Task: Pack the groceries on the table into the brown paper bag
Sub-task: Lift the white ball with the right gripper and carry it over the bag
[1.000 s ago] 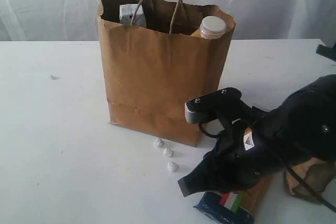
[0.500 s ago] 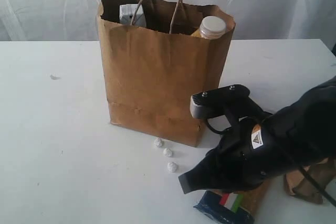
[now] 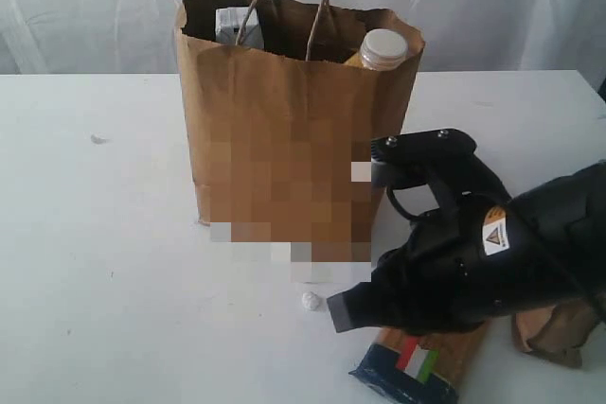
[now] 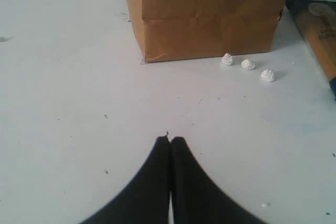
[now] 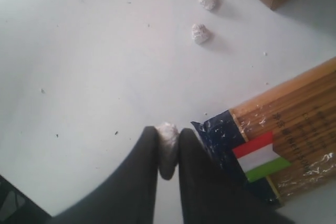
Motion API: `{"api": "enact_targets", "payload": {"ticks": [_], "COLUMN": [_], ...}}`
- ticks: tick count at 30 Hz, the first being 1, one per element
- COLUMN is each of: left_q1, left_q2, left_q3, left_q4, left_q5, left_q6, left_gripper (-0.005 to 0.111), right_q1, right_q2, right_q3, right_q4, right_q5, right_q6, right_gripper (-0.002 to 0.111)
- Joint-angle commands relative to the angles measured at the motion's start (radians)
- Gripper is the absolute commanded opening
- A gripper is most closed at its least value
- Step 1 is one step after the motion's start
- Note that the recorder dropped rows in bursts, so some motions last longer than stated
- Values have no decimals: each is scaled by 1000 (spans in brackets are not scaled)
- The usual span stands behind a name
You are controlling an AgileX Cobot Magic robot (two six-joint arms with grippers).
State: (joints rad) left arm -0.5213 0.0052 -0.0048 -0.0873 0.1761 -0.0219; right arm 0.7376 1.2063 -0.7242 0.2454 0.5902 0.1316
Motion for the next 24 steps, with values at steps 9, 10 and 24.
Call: {"api": "enact_targets", "payload": {"ticks": [9, 10, 24], "left_q1": [1, 1, 1], "left_q2": [-5, -5, -5], "left_q3": [5, 5, 5], "left_q4": [-8, -8, -8], "left_q5": [-1, -1, -1], "left_q6": [0, 0, 0], "left_gripper": [0, 0, 0], "right_q1": [1, 1, 1], "right_q2": [-81, -86, -156], "right_q3": [6, 6, -11], "right_q4": [31, 33, 35], "right_q5": [26, 26, -77], "right_q6": [3, 3, 9], "right_gripper": [5, 5, 5]}}
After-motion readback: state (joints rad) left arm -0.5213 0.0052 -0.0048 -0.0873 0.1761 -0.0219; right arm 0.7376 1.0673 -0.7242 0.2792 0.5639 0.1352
